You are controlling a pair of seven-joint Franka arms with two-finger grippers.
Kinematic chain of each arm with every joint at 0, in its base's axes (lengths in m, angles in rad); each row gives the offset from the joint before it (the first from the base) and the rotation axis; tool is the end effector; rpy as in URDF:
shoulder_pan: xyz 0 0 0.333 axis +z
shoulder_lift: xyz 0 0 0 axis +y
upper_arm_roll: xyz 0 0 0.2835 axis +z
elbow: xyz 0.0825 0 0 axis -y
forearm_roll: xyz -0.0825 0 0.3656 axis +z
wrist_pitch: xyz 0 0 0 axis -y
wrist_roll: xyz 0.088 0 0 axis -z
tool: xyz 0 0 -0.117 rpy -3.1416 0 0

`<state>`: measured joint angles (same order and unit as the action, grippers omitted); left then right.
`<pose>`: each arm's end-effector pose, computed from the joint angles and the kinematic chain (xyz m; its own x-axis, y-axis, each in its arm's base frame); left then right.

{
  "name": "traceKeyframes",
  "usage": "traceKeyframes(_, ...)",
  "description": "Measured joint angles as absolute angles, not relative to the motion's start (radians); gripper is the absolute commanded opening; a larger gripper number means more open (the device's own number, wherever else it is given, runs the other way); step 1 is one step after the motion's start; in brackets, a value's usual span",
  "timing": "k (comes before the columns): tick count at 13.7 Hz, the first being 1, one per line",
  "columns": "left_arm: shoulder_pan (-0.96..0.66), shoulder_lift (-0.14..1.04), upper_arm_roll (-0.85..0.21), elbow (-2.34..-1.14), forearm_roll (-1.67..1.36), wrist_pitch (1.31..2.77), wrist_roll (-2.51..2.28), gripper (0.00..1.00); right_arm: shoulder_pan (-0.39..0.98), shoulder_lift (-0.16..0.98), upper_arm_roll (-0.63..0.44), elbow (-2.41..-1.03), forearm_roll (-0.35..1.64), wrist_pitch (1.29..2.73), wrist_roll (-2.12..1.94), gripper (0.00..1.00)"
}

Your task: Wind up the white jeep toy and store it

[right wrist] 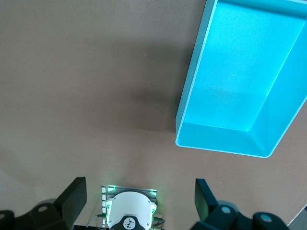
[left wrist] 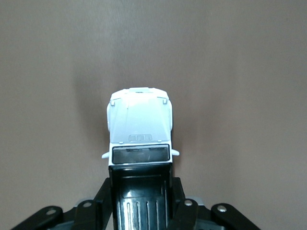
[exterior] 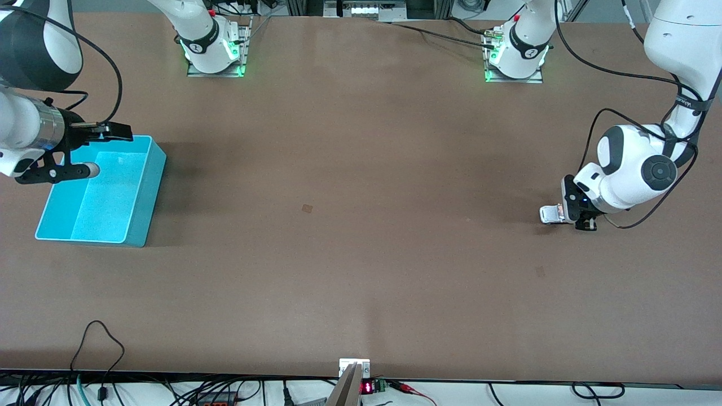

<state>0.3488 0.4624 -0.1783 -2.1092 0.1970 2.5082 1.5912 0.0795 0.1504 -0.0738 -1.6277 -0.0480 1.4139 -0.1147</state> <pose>0.5413 0.0898 0.1683 0.0036 -0.9996 -0.0277 -0.9986 -0.0051 0.0534 0.5393 -0.0012 0.4662 0.9266 0.1090 -0.3598 0.1232 -0.9922 0.0169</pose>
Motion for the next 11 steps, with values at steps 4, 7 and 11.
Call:
traceKeyframes(4, 0.376, 0.468, -0.179, -2.101, 0.246, 2.508, 1.610, 0.40, 0.079, 0.150, -0.074, -1.628, -0.048, 1.414, -0.115, 1.00)
traceKeyframes(7, 0.422, 0.480, -0.180, -2.082, 0.257, 2.508, 1.644, 0.40, 0.079, 0.150, -0.074, -1.628, -0.048, 1.414, -0.115, 1.00)
traceKeyframes(11, 0.462, 0.491, -0.182, -2.065, 0.259, 2.508, 1.664, 0.40, 0.079, 0.150, -0.074, -1.628, -0.048, 1.414, -0.115, 1.00)
